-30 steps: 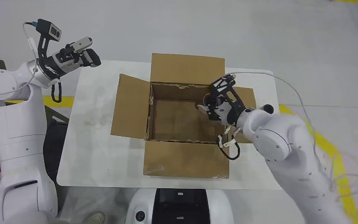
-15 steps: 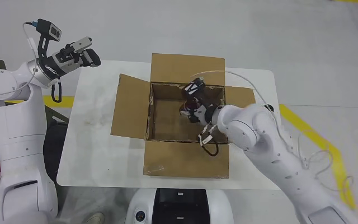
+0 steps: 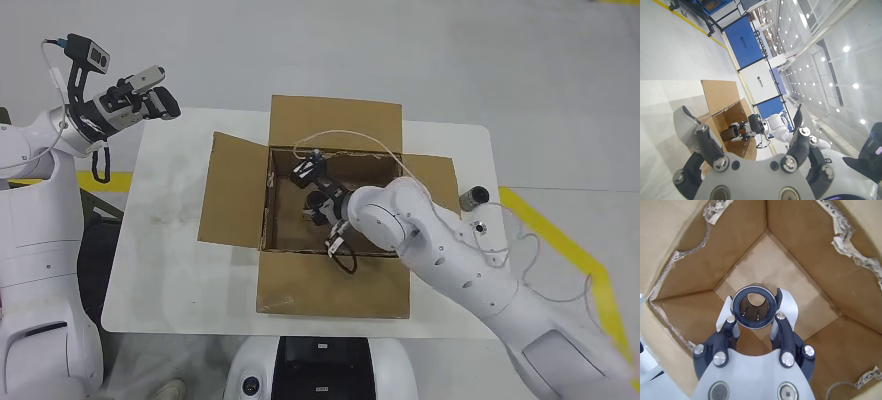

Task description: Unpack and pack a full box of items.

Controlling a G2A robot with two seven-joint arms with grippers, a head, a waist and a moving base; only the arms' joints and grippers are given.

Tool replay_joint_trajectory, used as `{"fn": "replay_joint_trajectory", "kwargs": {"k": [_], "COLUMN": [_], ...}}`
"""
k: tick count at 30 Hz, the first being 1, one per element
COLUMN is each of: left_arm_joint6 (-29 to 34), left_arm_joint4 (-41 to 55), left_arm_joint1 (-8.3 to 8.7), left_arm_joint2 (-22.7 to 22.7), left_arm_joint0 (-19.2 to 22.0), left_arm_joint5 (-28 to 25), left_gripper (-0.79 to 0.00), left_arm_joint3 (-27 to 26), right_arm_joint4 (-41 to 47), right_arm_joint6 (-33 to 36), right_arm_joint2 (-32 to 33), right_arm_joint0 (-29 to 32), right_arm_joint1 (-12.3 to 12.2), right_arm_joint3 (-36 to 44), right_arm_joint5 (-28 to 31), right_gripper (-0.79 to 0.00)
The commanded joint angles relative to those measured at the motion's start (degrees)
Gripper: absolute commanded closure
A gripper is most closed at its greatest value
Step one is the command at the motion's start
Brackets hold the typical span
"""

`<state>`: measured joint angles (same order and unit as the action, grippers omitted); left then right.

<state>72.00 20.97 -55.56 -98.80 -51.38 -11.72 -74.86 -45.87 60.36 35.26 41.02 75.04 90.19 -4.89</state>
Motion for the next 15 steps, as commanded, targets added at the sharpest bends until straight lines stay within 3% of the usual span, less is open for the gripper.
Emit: {"fn": "replay_joint_trajectory", "kwargs": {"k": [1, 15], "left_arm_joint6": [0.0, 0.0], "left_arm_joint4": [0.0, 0.0], "left_arm_joint1": [0.00, 0.00], "left_arm_joint2": [0.0, 0.0], "left_arm_joint0": [0.0, 0.0], "left_arm_joint5": [0.0, 0.0], "left_gripper": [-0.785, -0.785], "left_arm_joint3": [0.0, 0.0], "right_arm_joint4": [0.1, -0.2], "right_arm_joint6": [-0.6, -4.2], "right_arm_joint2": [-0.9, -4.1], "right_arm_joint0": [-0.6, -2.2], "right_arm_joint1": [0.6, 4.0], "right_arm_joint3": [-1.9, -11.3], "right_arm_joint5": [0.0, 0.6], "right_gripper": [0.000, 0.000]}}
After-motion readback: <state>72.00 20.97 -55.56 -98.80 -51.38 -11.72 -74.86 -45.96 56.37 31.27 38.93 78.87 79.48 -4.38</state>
